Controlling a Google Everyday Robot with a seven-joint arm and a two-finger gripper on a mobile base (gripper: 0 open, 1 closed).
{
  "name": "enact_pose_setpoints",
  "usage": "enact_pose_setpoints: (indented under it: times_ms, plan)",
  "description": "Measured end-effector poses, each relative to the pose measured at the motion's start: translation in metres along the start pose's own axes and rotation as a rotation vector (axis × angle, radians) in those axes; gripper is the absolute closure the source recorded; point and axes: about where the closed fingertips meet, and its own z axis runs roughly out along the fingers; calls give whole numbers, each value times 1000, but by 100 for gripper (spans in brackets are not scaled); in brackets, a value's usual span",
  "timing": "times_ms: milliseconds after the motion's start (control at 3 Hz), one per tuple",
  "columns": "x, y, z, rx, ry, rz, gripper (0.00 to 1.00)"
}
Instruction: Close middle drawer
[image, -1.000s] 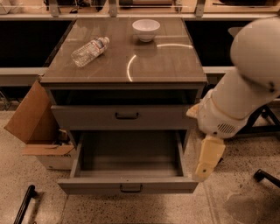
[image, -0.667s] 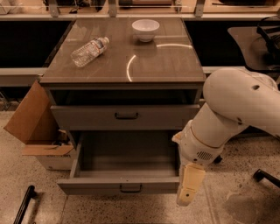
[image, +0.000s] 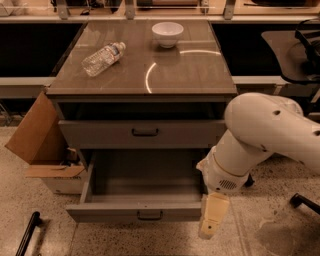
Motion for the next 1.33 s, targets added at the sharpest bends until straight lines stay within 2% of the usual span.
enact_pose_setpoints:
  times_ms: [333,667,1000,1333]
  plan:
    - [25,-3,58,-22,28,56,19]
    - [57,-6,137,-37,31,118,50]
    - [71,-10,190,-49,18,150,73]
    - [79,-21,250,-87,27,167,96]
